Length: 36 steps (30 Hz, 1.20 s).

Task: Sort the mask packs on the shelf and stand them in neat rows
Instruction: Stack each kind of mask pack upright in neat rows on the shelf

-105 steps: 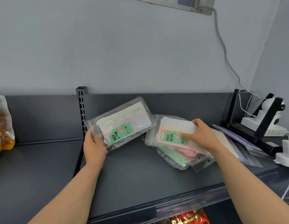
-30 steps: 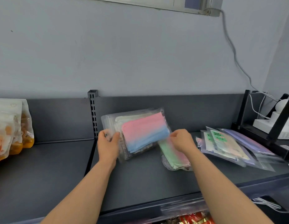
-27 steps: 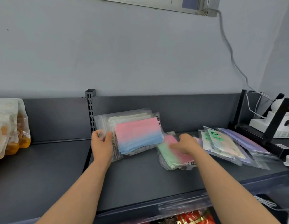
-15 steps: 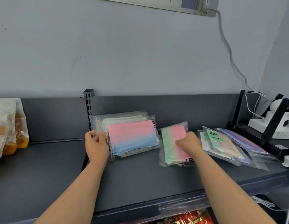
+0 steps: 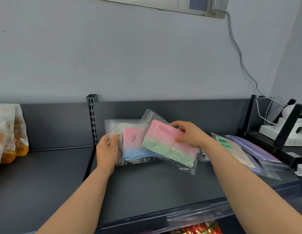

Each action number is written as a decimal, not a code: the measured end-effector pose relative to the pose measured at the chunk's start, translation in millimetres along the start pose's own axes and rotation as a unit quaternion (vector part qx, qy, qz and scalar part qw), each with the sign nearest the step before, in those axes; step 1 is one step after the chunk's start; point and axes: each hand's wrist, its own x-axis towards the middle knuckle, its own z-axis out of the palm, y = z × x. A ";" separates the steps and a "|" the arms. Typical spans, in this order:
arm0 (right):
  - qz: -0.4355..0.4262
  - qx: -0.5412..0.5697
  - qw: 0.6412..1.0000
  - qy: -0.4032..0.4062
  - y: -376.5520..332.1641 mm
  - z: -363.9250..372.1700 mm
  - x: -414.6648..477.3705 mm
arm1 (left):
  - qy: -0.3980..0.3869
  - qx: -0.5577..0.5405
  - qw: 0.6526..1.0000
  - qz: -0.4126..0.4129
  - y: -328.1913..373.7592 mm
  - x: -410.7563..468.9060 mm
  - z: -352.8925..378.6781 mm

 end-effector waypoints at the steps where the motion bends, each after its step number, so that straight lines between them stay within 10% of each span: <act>1: -0.003 -0.015 1.000 -0.002 -3.1 2.1 3.5 | -0.007 -0.005 1.000 -0.003 -1.0 0.8 0.7; 17: -0.036 -0.090 0.993 0.074 2.2 26.1 14.1 | -0.123 -0.015 0.992 -0.023 13.9 0.2 17.7; 27: 0.211 -0.231 0.943 0.111 81.2 -34.5 -33.8 | -0.111 0.001 0.994 0.001 10.7 -1.7 70.7; 36: 0.302 -0.123 0.942 0.082 108.6 -34.9 -58.9 | -0.086 -0.004 0.996 0.006 0.2 -7.7 86.0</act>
